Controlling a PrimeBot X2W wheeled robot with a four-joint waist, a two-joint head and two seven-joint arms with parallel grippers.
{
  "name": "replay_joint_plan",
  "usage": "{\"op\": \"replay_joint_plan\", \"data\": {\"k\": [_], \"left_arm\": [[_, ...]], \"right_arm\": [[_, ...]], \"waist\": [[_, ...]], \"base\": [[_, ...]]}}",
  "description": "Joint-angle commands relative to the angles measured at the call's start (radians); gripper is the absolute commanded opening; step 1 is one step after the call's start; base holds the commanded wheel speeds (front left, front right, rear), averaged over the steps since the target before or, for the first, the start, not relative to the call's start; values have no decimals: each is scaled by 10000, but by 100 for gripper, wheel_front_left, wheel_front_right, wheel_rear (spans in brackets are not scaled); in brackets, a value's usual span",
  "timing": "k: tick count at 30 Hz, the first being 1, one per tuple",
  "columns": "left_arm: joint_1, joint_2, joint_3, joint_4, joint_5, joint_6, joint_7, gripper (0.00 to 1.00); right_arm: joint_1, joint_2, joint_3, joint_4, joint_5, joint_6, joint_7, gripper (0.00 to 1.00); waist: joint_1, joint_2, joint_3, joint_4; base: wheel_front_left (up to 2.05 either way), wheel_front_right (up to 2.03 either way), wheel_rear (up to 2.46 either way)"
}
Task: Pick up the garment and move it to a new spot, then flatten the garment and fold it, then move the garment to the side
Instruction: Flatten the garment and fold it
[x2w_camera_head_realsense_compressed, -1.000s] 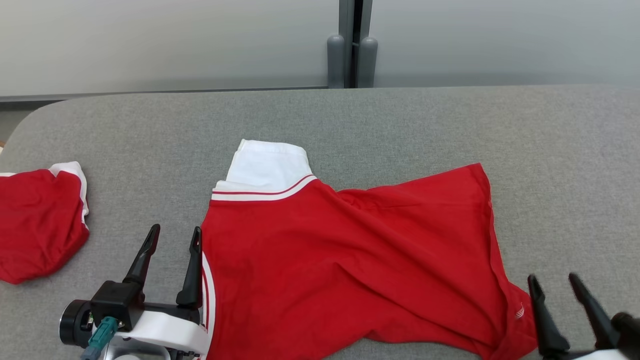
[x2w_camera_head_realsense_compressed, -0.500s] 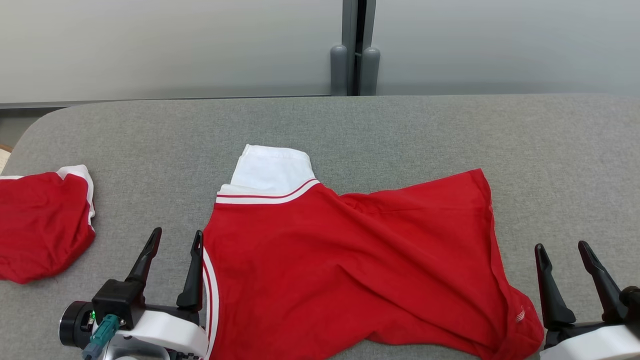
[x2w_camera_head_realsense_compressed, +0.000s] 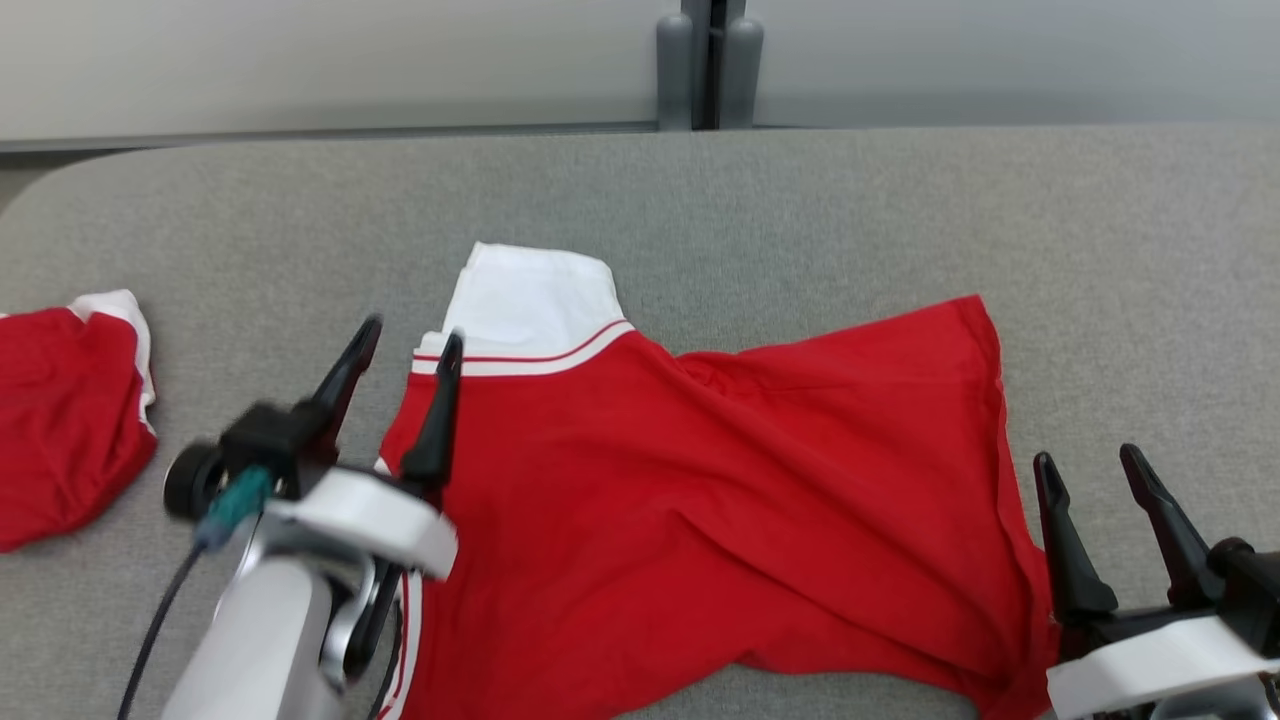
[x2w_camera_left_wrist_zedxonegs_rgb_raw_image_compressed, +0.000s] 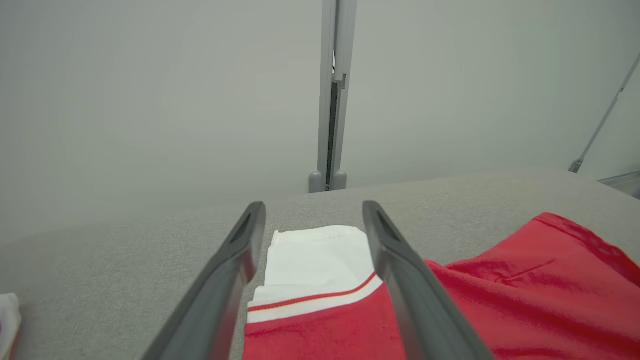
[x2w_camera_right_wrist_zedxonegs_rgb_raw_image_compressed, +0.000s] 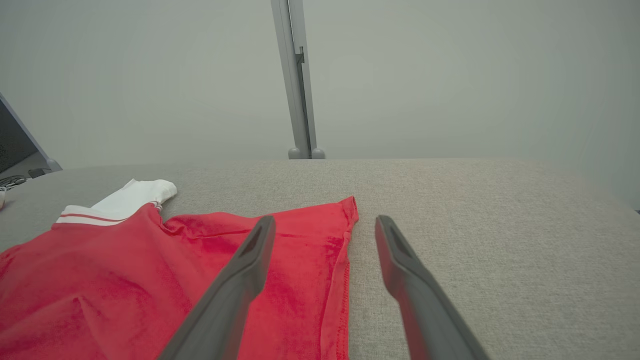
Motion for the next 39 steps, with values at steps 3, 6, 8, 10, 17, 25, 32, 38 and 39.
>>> {"op": "replay_joint_plan", "data": {"k": [3, 6, 8, 10, 17, 25, 32, 38, 39], "left_arm": [[-1484, -156, -264, 864, -157, -365, 327, 100], [-2774, -307, -537, 2001, -387, -657, 771, 100], [-3593, -286, -596, 2944, -595, -776, 993, 100], [-4289, -277, -766, 3846, -772, -863, 1209, 100], [-6177, -148, -1568, 6564, -1432, -928, 2214, 100], [-6848, 55, -2420, 8040, -1991, -933, 2651, 96], [-7000, 156, -3009, 8539, -2464, -935, 2118, 0], [-7244, -17, -3438, 8634, -2841, -934, 1570, 0], [-7295, -49, -3521, 8626, -2905, -934, 1502, 0]], "right_arm": [[-430, -46, 152, 0, -15, -17, -124, 100], [-643, -52, 175, 35, -34, -17, -187, 100], [-787, -39, 251, 77, -54, -16, -222, 100], [-866, -35, 387, 172, -24, -16, -224, 100], [-1185, -25, 656, 329, 7, -16, -395, 100], [-1367, -101, 529, 419, 42, -16, -477, 100], [-1698, -377, 131, 523, 140, -16, -454, 100], [-2600, -975, 141, 970, 355, -16, -257, 100], [-2777, -1125, 225, 1138, 373, -14, -172, 100]], "waist": [[0, -1, 779, -213], [0, -1, 1250, -254], [0, -1, 1502, -323], [0, -1, 1701, -414], [0, -1, 2204, -616], [0, -1, 2267, -777], [0, -1, 2204, -732], [0, -1, 2314, -449], [0, -1, 2335, -386]], "base": [[0, 0, 0], [0, 0, 0], [0, 0, 0], [0, 0, 0], [0, 0, 0], [0, 0, 0], [0, 0, 0], [0, 0, 0], [0, 0, 0]]}}
